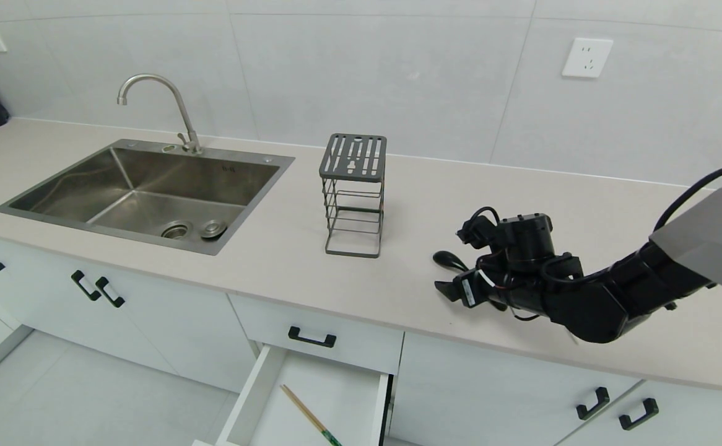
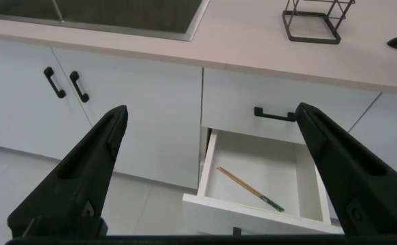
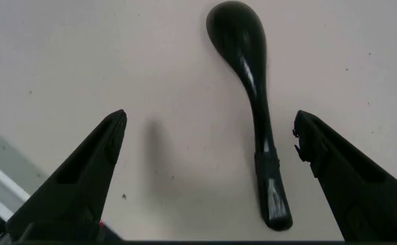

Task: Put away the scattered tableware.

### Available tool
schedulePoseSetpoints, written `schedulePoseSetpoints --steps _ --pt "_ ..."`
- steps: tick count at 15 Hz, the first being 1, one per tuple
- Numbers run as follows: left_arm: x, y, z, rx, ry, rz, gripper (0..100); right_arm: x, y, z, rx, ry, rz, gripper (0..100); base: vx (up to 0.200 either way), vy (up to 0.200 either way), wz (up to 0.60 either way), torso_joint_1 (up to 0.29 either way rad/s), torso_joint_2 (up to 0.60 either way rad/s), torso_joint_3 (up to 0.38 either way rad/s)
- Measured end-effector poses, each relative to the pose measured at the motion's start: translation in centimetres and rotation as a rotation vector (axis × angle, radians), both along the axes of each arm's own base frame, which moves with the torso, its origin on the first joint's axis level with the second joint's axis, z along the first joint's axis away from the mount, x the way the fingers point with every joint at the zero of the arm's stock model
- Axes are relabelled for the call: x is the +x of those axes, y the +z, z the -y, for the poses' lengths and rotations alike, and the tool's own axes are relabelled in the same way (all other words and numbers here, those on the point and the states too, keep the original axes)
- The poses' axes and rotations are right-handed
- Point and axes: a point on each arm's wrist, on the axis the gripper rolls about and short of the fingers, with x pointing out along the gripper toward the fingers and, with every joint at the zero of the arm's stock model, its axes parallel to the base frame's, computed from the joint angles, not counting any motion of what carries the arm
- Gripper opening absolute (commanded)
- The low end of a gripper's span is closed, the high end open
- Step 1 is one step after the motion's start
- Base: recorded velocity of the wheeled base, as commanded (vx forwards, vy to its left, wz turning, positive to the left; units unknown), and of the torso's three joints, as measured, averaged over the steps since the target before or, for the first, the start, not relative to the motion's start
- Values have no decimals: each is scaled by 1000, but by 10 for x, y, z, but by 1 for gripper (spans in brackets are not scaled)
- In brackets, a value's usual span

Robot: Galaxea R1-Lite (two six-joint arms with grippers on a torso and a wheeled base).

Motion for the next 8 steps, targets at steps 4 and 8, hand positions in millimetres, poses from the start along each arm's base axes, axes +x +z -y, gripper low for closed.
schedulePoseSetpoints --steps 4,8 --pt "0 0 0 0 0 0 100 9 -7 -5 4 -16 -1 100 0 0 0 0 0 0" --pt "0 0 0 0 -1 0 100 13 -13 -6 23 -35 -16 100 0 0 0 0 0 0"
